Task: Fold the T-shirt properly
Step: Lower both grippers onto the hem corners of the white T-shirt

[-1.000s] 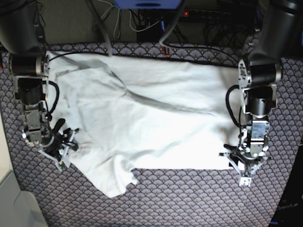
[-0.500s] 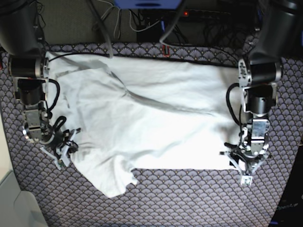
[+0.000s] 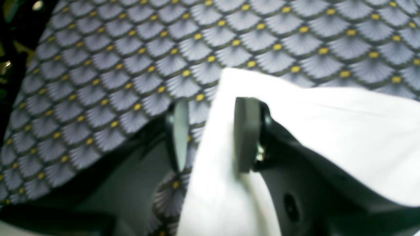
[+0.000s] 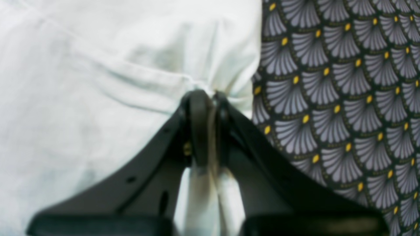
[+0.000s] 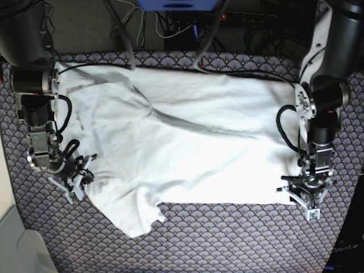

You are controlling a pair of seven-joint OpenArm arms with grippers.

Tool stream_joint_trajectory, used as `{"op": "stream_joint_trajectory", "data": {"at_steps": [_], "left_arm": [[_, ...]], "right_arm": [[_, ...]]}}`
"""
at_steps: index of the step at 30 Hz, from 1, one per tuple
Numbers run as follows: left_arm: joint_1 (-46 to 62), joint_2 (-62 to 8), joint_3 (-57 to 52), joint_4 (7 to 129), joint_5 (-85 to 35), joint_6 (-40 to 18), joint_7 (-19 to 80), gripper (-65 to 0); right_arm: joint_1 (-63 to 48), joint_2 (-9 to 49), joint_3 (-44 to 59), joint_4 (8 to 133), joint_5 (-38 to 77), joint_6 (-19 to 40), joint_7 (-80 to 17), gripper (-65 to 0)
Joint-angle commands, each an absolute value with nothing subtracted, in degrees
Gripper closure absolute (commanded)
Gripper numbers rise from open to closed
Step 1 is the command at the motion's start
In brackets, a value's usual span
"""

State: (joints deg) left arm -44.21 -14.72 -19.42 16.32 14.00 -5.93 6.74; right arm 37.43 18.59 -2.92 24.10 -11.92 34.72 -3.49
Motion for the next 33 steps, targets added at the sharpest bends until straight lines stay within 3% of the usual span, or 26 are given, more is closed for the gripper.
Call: {"op": "stream_joint_trajectory", "data": {"at_steps": [1,15,33], "left_arm": [[-46.37,-15.52,-19.47,17.1,13.85,-4.26,5.14,-23.0],[-44.97,-15.34,-19.56,10.95,13.76,-2.95,-3.03,-23.0],[-42.24,-15.16,-21.05,9.89,7.08,-2.95,-3.47,-23.0]], "right_arm": [[38.29,19.38,-2.95,24.31,-13.32,34.42,-5.49,0.0],[37.49,19.38,-2.95,24.4,-13.32,34.42,-5.49,0.0],[37.49,19.38,-3.03,24.4,-13.32,34.42,-5.49,0.0]]}}
